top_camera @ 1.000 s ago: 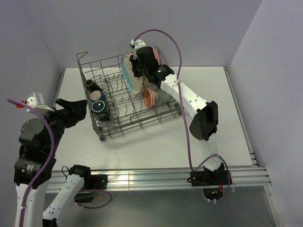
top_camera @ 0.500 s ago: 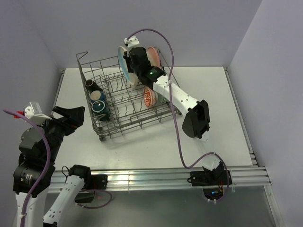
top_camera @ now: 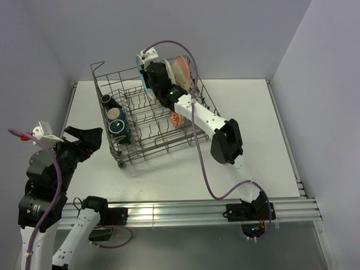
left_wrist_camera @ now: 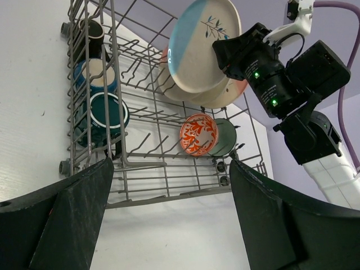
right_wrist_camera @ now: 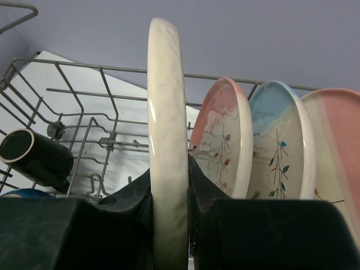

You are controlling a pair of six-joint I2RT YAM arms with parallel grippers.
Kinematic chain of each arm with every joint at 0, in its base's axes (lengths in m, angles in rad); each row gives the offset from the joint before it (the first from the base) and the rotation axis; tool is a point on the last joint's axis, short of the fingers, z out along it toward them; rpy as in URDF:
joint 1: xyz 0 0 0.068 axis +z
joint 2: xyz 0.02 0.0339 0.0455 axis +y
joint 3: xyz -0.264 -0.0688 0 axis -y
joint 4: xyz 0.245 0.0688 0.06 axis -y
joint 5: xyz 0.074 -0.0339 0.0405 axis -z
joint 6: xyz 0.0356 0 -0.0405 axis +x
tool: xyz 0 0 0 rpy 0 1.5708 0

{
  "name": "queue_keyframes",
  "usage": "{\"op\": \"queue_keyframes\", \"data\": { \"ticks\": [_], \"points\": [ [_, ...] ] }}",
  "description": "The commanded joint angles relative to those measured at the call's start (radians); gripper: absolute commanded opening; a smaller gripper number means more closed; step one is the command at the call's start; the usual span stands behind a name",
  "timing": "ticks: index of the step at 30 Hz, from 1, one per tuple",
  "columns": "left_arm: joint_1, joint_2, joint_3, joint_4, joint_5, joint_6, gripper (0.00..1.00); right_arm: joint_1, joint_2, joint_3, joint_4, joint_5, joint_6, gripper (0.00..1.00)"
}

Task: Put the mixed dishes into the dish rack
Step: Insert the plate into the dish rack

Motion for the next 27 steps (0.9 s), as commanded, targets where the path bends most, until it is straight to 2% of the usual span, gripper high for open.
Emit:
{"op": "queue_keyframes", "data": {
  "ticks": [1, 9, 22, 25, 27],
  "points": [
    [0.003, -0.007, -0.004, 0.026, -0.007, -0.009, 0.91, -0.004, -0.028, 0.046, 0.200, 0.048, 0.009, 0.00],
    [0.001, 0.008, -0.012, 0.046, 0.005, -0.010, 0.91, 0.022, -0.011, -0.020, 0.189, 0.104, 0.095, 0.00],
    [0.003, 0.001, -0.035, 0.051, 0.022, -0.036, 0.91, 0.057, 0.064, -0.065, 0.248, 0.099, 0.085, 0.00],
    [0.003, 0.002, -0.042, 0.054, 0.030, -0.042, 0.91, 0.059, 0.067, -0.080, 0.264, 0.091, 0.082, 0.07],
    [0.003, 0.005, -0.045, 0.057, 0.036, -0.045, 0.91, 0.056, 0.067, -0.086, 0.270, 0.088, 0.074, 0.19]
  ]
}}
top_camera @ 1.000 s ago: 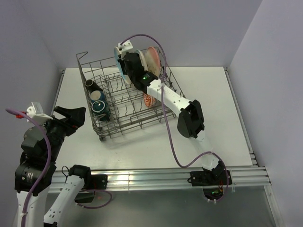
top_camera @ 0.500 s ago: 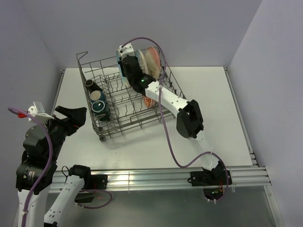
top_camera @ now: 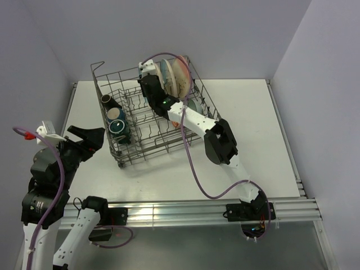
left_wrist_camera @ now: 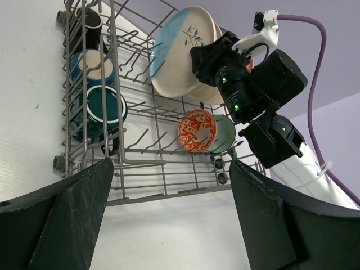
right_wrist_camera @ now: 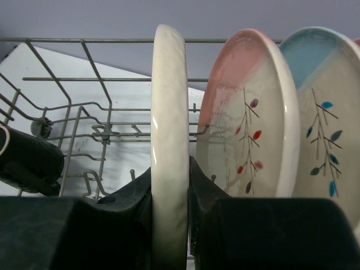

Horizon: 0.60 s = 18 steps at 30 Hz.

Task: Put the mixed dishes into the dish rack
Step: Insert the plate into the dish rack

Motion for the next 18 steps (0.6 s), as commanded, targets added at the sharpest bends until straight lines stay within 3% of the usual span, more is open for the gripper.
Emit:
{"op": "queue_keyframes", "data": {
  "ticks": [1, 2, 13, 18],
  "points": [
    [0.003, 0.004, -0.008, 0.044, 0.025, -0.016, 0.91, 0.014, -0.009, -0.010, 0.149, -0.026, -0.006, 0.25],
    [0.001, 0.004, -0.011, 0.044, 0.027, -0.017, 0.91, 0.014, -0.011, -0.017, 0.152, -0.031, -0.010, 0.33],
    [0.003, -0.011, -0.026, 0.049, 0.034, -0.034, 0.91, 0.002, -0.078, -0.097, 0.174, -0.056, -0.020, 0.54],
    [0.001, -0.010, -0.044, 0.051, 0.036, -0.048, 0.91, 0.002, -0.207, -0.191, 0.175, -0.149, -0.073, 0.70]
  ]
}}
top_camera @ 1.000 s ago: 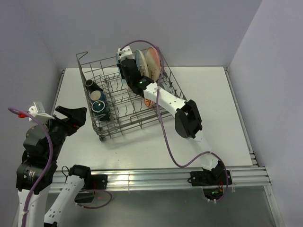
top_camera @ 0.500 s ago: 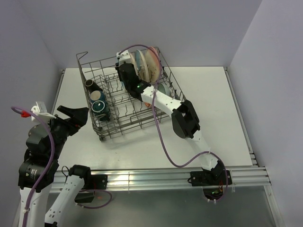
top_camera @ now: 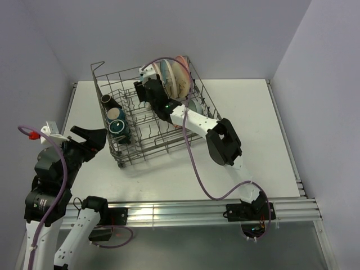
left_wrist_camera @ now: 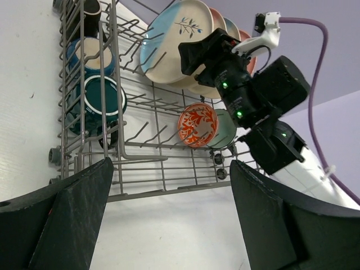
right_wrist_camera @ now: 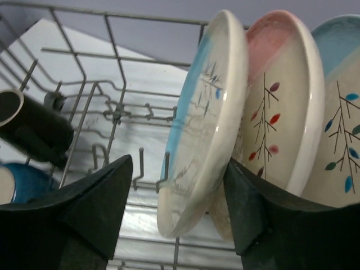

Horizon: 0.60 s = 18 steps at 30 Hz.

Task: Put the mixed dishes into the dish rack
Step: Insert the plate into the dish rack

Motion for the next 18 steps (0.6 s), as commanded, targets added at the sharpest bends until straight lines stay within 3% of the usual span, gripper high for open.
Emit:
{"op": "queue_keyframes", "data": {
  "ticks": [1, 4, 9, 13, 18],
  "points": [
    [0.003, 0.001, -0.009, 0.042, 0.019, -0.020, 0.91, 0.003, -0.191, -0.034, 0.036, -0.084, -0.049, 0.73],
    [0.003, 0.010, -0.012, 0.061, 0.029, -0.016, 0.91, -0.003, -0.278, -0.081, -0.005, -0.150, -0.083, 0.83],
    [0.003, 0.011, -0.013, 0.074, 0.033, 0.000, 0.91, -0.011, -0.432, -0.174, -0.137, -0.282, -0.103, 0.88],
    [0.001, 0.013, 0.004, 0.071, 0.033, 0.018, 0.91, -0.023, -0.568, -0.239, -0.293, -0.471, -0.192, 0.92],
    [0.001, -0.007, 0.000, 0.074, 0.040, 0.021, 0.91, -0.220, -0.703, -0.271, -0.511, -0.859, -0.195, 0.91]
  ]
}}
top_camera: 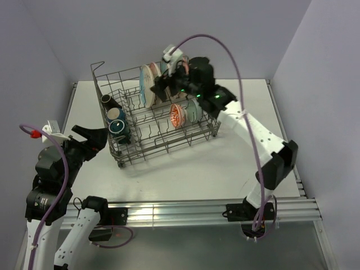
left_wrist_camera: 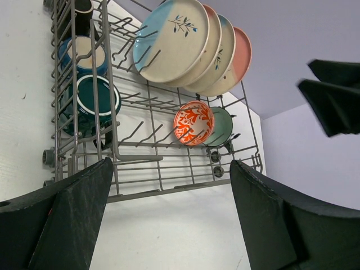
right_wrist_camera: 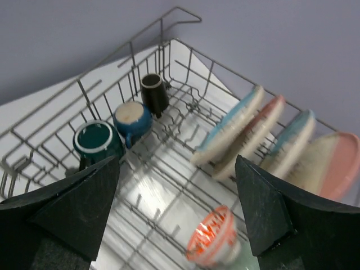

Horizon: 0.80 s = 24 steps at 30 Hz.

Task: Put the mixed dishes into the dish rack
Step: Insert the plate into the dish rack

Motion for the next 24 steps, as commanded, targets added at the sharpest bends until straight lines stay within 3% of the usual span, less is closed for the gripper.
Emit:
{"op": "queue_keyframes", "data": {
  "ticks": [1, 6, 10, 15, 24],
  "points": [
    [0.003, -0.017, 0.005, 0.053, 0.020, 0.012, 0.91, -0.171, -0.071, -0.012, -0.212, -0.285, -0.012, 0.89],
    [0.001, -0.052, -0.015, 0.059, 0.026, 0.000, 0.91, -0.430, -0.043, 0.023, -0.458, -0.353, -0.024, 0.77],
    [0.001, -0.064, -0.029, 0.056, 0.031, -0.007, 0.91, -0.493, 0.046, 0.067, -0.623, -0.183, -0.085, 0.63],
    [0.003, -0.072, -0.038, 0.057, 0.042, -0.011, 0.92, -0.505, 0.047, -0.046, -0.530, -0.075, -0.107, 0.59],
    [0.001, -0.087, -0.051, 0.059, 0.042, -0.029, 0.91, -0.508, 0.204, 0.006, -0.505, 0.009, -0.053, 0.54]
  ]
}}
